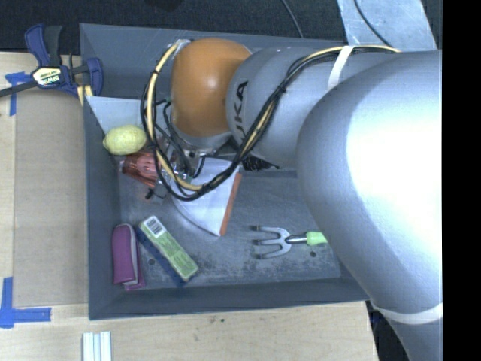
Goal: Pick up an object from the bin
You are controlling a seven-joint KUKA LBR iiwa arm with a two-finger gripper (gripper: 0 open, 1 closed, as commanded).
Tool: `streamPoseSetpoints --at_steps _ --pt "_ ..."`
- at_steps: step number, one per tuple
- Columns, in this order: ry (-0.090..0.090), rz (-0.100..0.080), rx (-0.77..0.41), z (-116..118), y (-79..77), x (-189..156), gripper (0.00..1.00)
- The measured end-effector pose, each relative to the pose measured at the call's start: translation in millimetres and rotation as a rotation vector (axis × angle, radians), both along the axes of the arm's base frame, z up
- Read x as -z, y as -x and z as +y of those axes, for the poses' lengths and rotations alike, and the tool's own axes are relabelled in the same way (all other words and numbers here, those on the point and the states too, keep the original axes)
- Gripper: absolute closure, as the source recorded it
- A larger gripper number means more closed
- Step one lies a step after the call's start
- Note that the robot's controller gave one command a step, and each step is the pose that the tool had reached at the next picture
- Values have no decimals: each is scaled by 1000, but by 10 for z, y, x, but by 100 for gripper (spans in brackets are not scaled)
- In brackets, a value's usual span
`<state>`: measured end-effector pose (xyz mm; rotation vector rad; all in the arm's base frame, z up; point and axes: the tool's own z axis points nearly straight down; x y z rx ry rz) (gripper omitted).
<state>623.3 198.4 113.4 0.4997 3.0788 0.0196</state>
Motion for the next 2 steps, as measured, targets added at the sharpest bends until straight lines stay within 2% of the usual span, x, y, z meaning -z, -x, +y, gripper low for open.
streamPoseSetpoints --at_steps 1,2 --pt "1 11 99 90 -17 438 0" --pt "-3 0 102 49 -8 433 100"
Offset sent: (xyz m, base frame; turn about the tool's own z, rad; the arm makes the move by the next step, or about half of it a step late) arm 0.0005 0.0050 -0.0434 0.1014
